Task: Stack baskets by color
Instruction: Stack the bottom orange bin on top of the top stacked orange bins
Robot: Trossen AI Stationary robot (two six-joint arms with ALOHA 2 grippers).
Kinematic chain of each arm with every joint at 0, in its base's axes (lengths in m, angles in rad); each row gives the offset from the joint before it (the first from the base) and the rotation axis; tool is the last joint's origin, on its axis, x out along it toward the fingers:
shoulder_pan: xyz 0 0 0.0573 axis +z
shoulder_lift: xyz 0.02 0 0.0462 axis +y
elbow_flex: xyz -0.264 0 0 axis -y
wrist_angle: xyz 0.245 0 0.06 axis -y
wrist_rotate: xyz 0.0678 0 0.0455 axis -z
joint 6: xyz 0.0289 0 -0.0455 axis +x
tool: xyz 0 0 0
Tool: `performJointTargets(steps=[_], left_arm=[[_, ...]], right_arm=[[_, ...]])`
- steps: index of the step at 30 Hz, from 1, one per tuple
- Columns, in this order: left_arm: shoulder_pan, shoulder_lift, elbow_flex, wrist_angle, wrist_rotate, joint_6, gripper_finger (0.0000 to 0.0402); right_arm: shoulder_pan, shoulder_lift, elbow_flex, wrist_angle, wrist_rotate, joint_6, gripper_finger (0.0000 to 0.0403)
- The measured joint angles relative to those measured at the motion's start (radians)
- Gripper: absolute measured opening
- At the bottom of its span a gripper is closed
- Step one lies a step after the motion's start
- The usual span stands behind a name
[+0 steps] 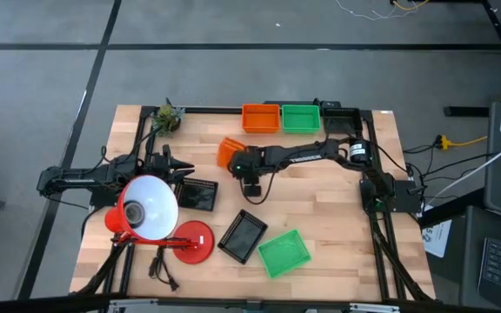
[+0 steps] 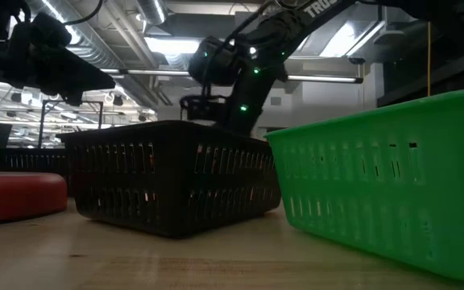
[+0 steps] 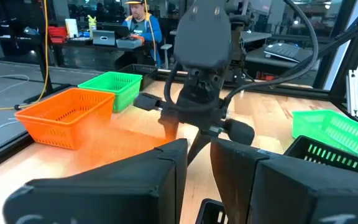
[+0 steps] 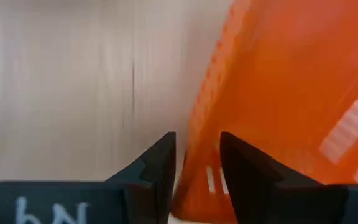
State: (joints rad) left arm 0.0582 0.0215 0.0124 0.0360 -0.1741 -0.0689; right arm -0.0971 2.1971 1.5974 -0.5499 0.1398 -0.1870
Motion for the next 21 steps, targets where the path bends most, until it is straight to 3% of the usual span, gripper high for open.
performJointTargets(steps=[9,14,21], left_arm=[[0.0,0.0,0.0,0.0,0.0,0.0,0.0064],[0.0,0.0,0.0,0.0,0.0,0.0,0.0064],[0.0,0.0,0.0,0.0,0.0,0.0,0.0064]], right_arm=[[0.012,-0.002,0.055,-0.323,0.007,0.049,0.0126],[0.037,-0.001,0.166,-0.526,0.094,0.032,0.0126],[0.043,-0.002,0.275,-0.654,0.114,0.025,0.0126]])
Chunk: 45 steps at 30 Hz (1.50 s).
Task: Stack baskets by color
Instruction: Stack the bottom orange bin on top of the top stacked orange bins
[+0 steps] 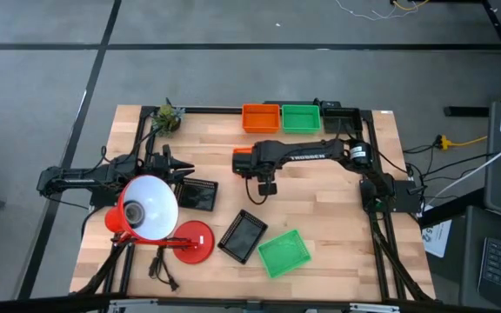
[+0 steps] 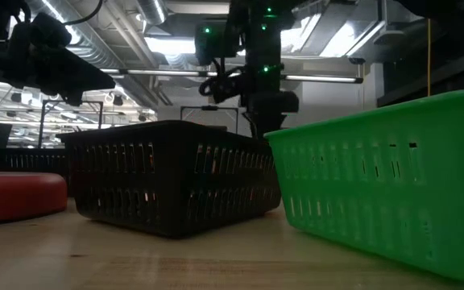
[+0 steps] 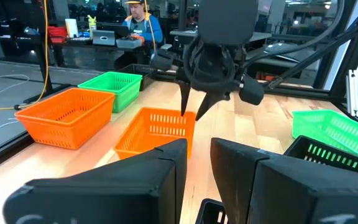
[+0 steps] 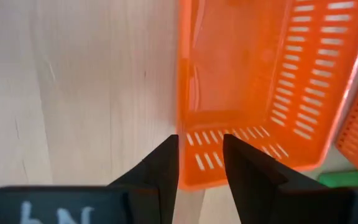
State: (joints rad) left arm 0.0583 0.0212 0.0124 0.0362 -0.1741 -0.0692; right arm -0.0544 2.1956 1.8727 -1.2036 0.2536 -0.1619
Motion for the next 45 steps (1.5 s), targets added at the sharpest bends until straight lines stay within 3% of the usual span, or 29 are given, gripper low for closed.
performJointTargets(steps=[4,9,13,26,29,31,34,41,45], left_arm=[[0.0,0.0,0.0,0.0,0.0,0.0,0.0064],[0.0,0.0,0.0,0.0,0.0,0.0,0.0064],[0.0,0.0,0.0,0.0,0.0,0.0,0.0064],[0.0,0.0,0.0,0.0,0.0,0.001,0.0064],[0.0,0.0,0.0,0.0,0.0,0.001,0.0064],[0.0,0.0,0.0,0.0,0.0,0.001,0.0064],[0.0,0.0,0.0,0.0,0.0,0.001,0.0064],[0.0,0.0,0.0,-0.001,0.0,0.001,0.0064],[0.0,0.0,0.0,-0.001,0.0,0.001,0.0064]], right_arm=[[0.0,0.0,0.025,0.044,-0.008,0.0,0.0126],[0.0,0.0,0.024,0.099,-0.132,0.0,0.0126],[0.0,0.0,0.019,0.107,-0.143,0.002,0.0126],[-0.014,0.0,-0.2,0.322,-0.142,0.004,0.0125],[-0.014,0.0,-0.207,0.325,-0.142,0.003,0.0109],[-0.013,0.0,-0.208,0.322,-0.139,0.003,0.0076],[0.001,0.001,-0.191,0.301,-0.07,-0.004,0.0014],[0.056,0.001,-0.013,0.101,0.144,-0.118,0.0003],[0.0,0.001,0.101,0.044,0.291,-0.179,0.0002]])
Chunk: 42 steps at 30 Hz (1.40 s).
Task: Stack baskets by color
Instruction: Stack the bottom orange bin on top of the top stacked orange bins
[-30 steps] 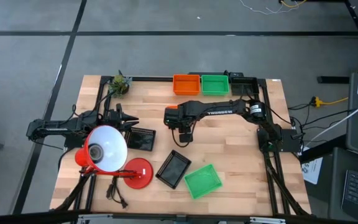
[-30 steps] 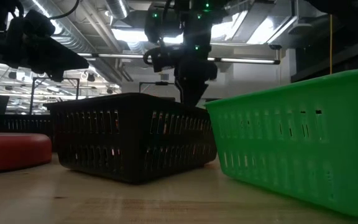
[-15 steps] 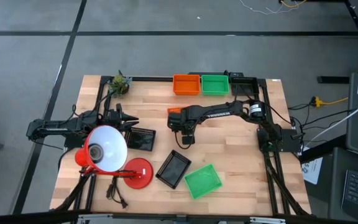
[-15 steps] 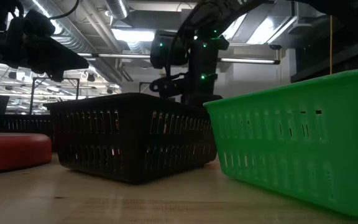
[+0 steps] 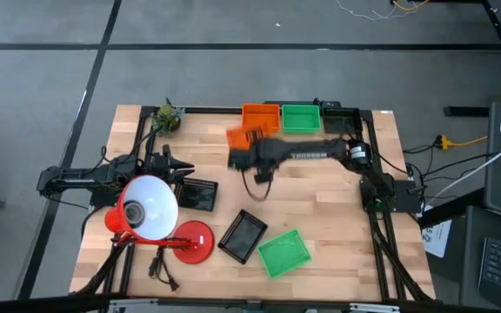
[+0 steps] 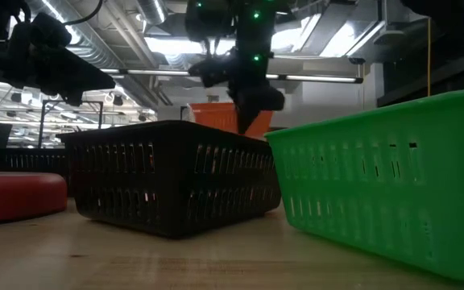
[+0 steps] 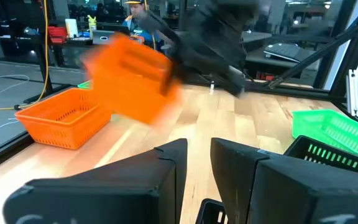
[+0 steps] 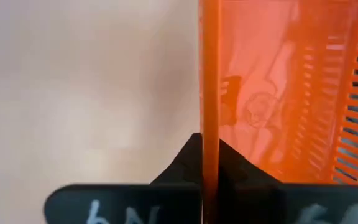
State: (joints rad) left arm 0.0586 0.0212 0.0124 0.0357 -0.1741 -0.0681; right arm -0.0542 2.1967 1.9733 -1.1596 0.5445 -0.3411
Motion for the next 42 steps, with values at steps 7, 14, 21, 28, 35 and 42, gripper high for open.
performJointTargets(steps=[7,14,21,28,35,42], left_arm=[[0.0,0.0,0.0,0.0,0.0,0.0,0.0064],[0.0,0.0,0.0,0.0,0.0,0.0,0.0064],[0.0,0.0,0.0,0.0,0.0,0.0,0.0064],[0.0,0.0,0.0,-0.001,0.0,0.0,0.0064],[0.0,0.0,0.0,-0.001,0.0,0.0,0.0064],[0.0,0.0,0.0,-0.001,0.0,0.0,0.0064]], right_arm=[[-0.233,0.0,0.109,-0.013,-0.09,-0.028,0.0001],[-0.398,0.0,0.019,0.052,-0.326,-0.11,0.0001],[-0.428,0.0,-0.054,0.156,-0.337,-0.161,0.0],[-0.417,0.0,-0.063,0.192,-0.345,-0.162,0.0003],[-0.414,0.0,-0.063,0.192,-0.364,-0.161,0.0008],[-0.414,0.0,-0.063,0.191,-0.364,-0.162,0.0068]])
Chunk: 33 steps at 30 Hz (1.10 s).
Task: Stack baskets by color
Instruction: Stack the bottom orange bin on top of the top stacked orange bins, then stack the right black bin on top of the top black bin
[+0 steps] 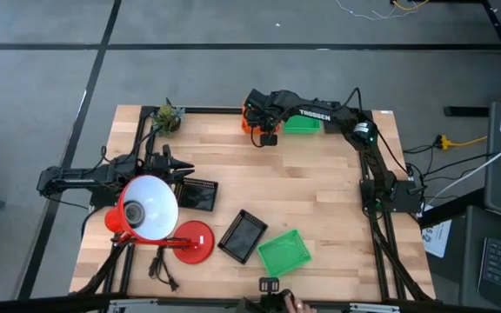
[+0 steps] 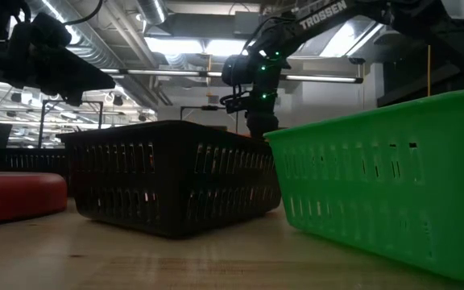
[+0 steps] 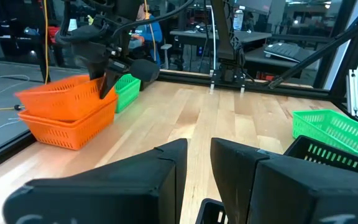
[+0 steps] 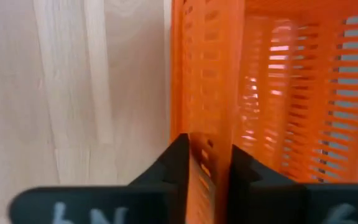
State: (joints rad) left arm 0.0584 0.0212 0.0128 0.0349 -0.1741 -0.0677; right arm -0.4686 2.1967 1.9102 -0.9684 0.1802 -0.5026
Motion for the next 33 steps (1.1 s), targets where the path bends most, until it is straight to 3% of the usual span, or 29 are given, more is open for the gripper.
performJointTargets(steps=[7,18,22,27,29,33], left_arm=[[0.0,0.0,0.0,0.0,0.0,0.0,0.0064],[0.0,0.0,0.0,0.0,0.0,0.0,0.0064],[0.0,0.0,0.0,0.0,0.0,0.0,0.0064],[0.0,0.0,0.0,0.001,0.0,0.0,0.0064],[0.0,0.0,0.0,0.002,0.0,-0.004,0.0064],[0.0,0.009,0.003,-0.009,0.003,-0.164,0.0064]], right_arm=[[0.0,0.0,0.0,0.023,0.075,0.0,0.0115],[0.084,0.0,0.128,-0.092,0.088,0.035,0.0118],[0.134,0.0,0.215,-0.244,0.074,0.186,0.0118],[0.2,-0.002,0.286,-0.521,-0.051,0.501,0.0118],[0.229,-0.002,0.286,-0.621,-0.061,0.551,0.0118],[0.281,-0.037,0.22,-0.613,-0.088,0.537,0.0116]])
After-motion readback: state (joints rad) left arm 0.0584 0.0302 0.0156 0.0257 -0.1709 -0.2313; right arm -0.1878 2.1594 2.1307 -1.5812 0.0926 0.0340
